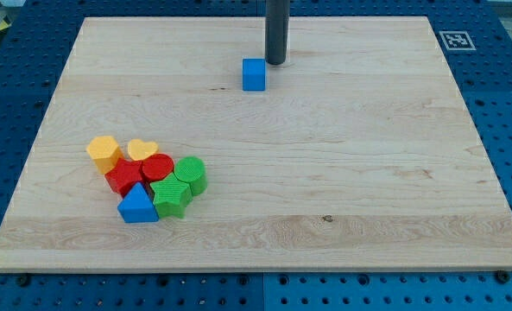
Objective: Move the blue cube to the top right of the green circle
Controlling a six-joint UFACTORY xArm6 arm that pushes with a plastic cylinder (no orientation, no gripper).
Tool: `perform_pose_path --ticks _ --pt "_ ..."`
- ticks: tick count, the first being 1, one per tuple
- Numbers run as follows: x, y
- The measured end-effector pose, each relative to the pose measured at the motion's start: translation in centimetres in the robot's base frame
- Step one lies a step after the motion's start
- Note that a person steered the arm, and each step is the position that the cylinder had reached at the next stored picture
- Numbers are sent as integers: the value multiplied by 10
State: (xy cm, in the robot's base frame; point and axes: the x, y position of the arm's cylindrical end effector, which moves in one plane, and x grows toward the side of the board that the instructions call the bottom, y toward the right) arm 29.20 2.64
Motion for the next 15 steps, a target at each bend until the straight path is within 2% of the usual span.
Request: perform_pose_path --ticks 3,5,6,7,13,15 --pt "-5 0" --pt "-26 -7" --pt "17 -14" --pt "24 -17" --pt "27 -69" --pt "35 -65"
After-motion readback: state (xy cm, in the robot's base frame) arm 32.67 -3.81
